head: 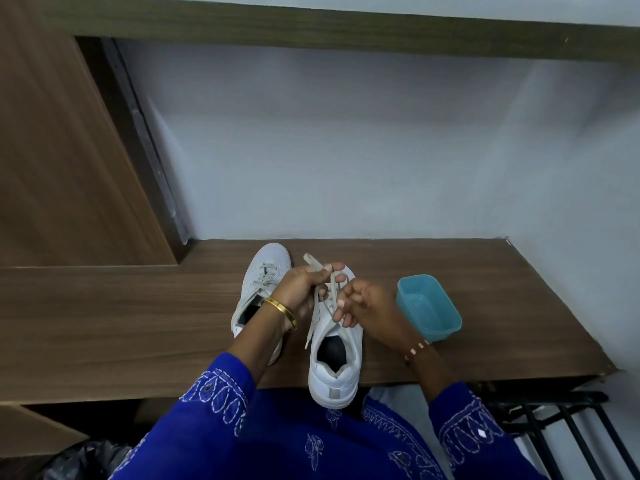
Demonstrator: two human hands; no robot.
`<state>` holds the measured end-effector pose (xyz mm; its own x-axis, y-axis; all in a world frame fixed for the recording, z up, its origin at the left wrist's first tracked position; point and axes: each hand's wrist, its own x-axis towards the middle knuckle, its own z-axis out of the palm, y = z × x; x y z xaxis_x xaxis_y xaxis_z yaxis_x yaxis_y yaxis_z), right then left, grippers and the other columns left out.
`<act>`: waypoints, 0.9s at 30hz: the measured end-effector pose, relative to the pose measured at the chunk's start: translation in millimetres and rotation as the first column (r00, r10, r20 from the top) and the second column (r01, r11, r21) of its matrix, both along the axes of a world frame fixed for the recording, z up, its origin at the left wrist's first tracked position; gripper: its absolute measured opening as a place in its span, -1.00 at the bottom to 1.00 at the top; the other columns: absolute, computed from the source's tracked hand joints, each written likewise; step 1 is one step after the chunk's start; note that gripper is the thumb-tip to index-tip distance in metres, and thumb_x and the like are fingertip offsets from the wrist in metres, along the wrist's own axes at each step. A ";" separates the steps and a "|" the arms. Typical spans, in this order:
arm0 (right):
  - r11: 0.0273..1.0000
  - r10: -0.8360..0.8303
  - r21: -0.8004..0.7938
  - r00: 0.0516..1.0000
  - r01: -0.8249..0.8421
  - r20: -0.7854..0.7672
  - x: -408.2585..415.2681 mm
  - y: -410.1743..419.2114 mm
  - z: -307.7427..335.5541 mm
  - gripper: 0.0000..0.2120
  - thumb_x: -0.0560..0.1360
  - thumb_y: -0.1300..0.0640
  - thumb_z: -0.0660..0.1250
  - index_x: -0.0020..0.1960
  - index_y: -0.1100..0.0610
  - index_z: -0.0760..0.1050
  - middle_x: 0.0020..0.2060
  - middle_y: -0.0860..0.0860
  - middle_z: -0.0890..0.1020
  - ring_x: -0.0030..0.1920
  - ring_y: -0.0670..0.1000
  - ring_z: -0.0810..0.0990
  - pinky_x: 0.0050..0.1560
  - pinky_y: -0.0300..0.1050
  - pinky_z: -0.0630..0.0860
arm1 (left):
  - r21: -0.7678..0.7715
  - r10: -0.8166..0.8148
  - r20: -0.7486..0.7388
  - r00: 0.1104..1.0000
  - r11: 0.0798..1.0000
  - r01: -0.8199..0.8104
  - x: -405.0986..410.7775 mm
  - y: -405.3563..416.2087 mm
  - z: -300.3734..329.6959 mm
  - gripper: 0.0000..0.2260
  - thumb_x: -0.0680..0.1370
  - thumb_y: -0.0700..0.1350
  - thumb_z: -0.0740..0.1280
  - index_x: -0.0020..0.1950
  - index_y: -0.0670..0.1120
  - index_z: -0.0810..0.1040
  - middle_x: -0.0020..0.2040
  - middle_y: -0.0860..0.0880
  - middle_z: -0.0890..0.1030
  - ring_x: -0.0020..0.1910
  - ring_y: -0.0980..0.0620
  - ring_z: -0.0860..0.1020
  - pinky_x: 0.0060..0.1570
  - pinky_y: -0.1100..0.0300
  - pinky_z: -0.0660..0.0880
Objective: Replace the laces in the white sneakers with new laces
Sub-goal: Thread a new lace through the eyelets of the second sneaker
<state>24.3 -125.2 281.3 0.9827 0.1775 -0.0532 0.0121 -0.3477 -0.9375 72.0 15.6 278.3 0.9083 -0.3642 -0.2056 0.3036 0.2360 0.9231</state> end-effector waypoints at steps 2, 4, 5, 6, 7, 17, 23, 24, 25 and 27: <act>0.999 0.001 -0.054 1.000 -0.002 -0.018 -1.2 -2.9 -5.5 -0.82 0.53 0.32 0.25 -0.23 0.15 0.43 -0.42 0.02 0.59 -0.51 -0.21 0.48 -0.37 -0.34 0.46 | 0.026 -0.024 0.043 0.999 0.999 0.023 -2.3 -0.9 -0.1 -0.63 0.57 -0.34 0.17 -0.36 -0.13 0.62 -0.35 0.02 0.65 -0.48 0.17 0.40 -0.41 0.36 0.33; 0.994 -0.040 -0.100 0.999 0.043 0.035 -1.1 -5.5 -5.4 -0.82 0.49 0.32 0.31 -0.27 0.15 0.46 -0.48 0.01 0.52 -0.54 -0.21 0.45 -0.38 -0.34 0.42 | 0.074 -0.051 0.107 0.993 0.996 0.043 -1.9 0.5 -0.9 -0.74 0.55 -0.38 0.19 -0.25 -0.21 0.59 -0.32 0.03 0.66 -0.51 0.21 0.47 -0.44 0.42 0.35; 0.988 -0.118 -0.085 0.988 0.126 0.100 -0.3 -6.2 -3.3 -0.80 0.47 0.32 0.34 -0.29 0.12 0.47 -0.50 0.01 0.48 -0.54 -0.19 0.42 -0.39 -0.36 0.38 | 0.127 -0.078 0.151 0.986 0.990 0.059 -1.1 1.9 0.4 -0.81 0.54 -0.39 0.20 -0.17 -0.27 0.58 -0.32 0.05 0.66 -0.48 0.23 0.51 -0.43 0.44 0.37; 0.971 -0.228 -0.036 0.959 0.238 0.170 2.0 -7.3 -1.0 -0.78 0.45 0.31 0.36 -0.31 0.09 0.47 -0.49 0.02 0.46 -0.52 -0.17 0.41 -0.40 -0.36 0.35 | 0.204 -0.115 0.203 0.972 0.976 0.073 0.3 3.2 0.8 -0.85 0.54 -0.39 0.22 -0.07 -0.32 0.58 -0.34 0.07 0.66 -0.43 0.25 0.54 -0.41 0.45 0.39; 0.943 -0.330 0.034 0.918 0.331 0.221 4.8 -8.1 3.4 -0.78 0.45 0.31 0.35 -0.29 0.06 0.48 -0.44 0.03 0.48 -0.46 -0.16 0.42 -0.38 -0.37 0.36 | 0.267 -0.152 0.253 0.956 0.960 0.082 1.1 3.9 1.1 -0.85 0.53 -0.39 0.23 0.01 -0.34 0.57 -0.35 0.09 0.66 -0.38 0.26 0.56 -0.37 0.46 0.42; 0.968 -0.138 0.199 0.986 0.153 -0.089 23.7 -6.6 -1.4 -0.80 0.54 0.35 0.21 -0.12 0.14 0.56 -0.24 0.06 0.63 -0.33 -0.11 0.61 -0.31 -0.32 0.55 | 0.560 -0.302 0.693 0.655 0.797 -0.225 -1.4 2.7 -5.6 -0.80 0.44 -0.30 0.30 -0.01 -0.22 0.66 -0.09 -0.15 0.68 -0.16 0.13 0.61 -0.11 0.41 0.47; 0.980 -0.035 0.191 0.989 0.062 -0.142 21.4 -6.2 -11.3 -0.75 0.49 0.39 0.25 -0.06 0.08 0.56 -0.24 0.05 0.64 -0.29 -0.01 0.60 -0.22 -0.18 0.57 | 0.507 -0.255 0.801 0.542 0.771 -0.386 -1.2 1.1 -23.1 -0.72 0.35 -0.42 0.28 -0.08 -0.17 0.68 -0.14 -0.09 0.69 -0.12 0.07 0.60 -0.11 0.37 0.49; 0.982 -0.034 0.182 0.990 0.058 -0.134 21.8 -6.2 -12.4 -0.78 0.50 0.37 0.25 -0.09 0.08 0.56 -0.25 0.07 0.63 -0.28 0.01 0.60 -0.20 -0.17 0.57 | 0.496 -0.237 0.808 0.539 0.768 -0.405 -1.9 0.5 -24.6 -0.70 0.35 -0.44 0.29 -0.07 -0.16 0.68 -0.14 -0.09 0.69 -0.11 0.08 0.59 -0.09 0.42 0.47; 0.983 -0.040 0.175 0.992 0.061 -0.119 21.9 -5.9 -12.1 -0.80 0.50 0.37 0.25 -0.11 0.11 0.56 -0.27 0.08 0.63 -0.30 0.00 0.59 -0.24 -0.21 0.57 | 0.480 -0.220 0.818 0.532 0.771 -0.419 -2.8 -0.3 -25.2 -0.70 0.35 -0.45 0.30 -0.07 -0.17 0.68 -0.13 -0.09 0.69 -0.09 0.09 0.57 -0.06 0.48 0.44; 0.983 -0.076 0.163 0.994 0.089 -0.085 21.9 -5.2 -11.0 -0.82 0.51 0.39 0.22 -0.12 0.20 0.56 -0.30 0.07 0.60 -0.36 -0.07 0.57 -0.33 -0.30 0.54 | 0.432 -0.166 0.833 0.528 0.791 -0.434 -5.3 -2.2 -23.9 -0.72 0.35 -0.45 0.30 -0.06 -0.20 0.67 -0.11 -0.10 0.68 -0.03 0.13 0.54 -0.02 0.56 0.39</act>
<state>46.2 -130.4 270.3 0.9883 0.1089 -0.1064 -0.0852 -0.1836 -0.9793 66.7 13.4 254.3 0.7875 -0.3176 0.5282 -0.6163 -0.4080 0.6736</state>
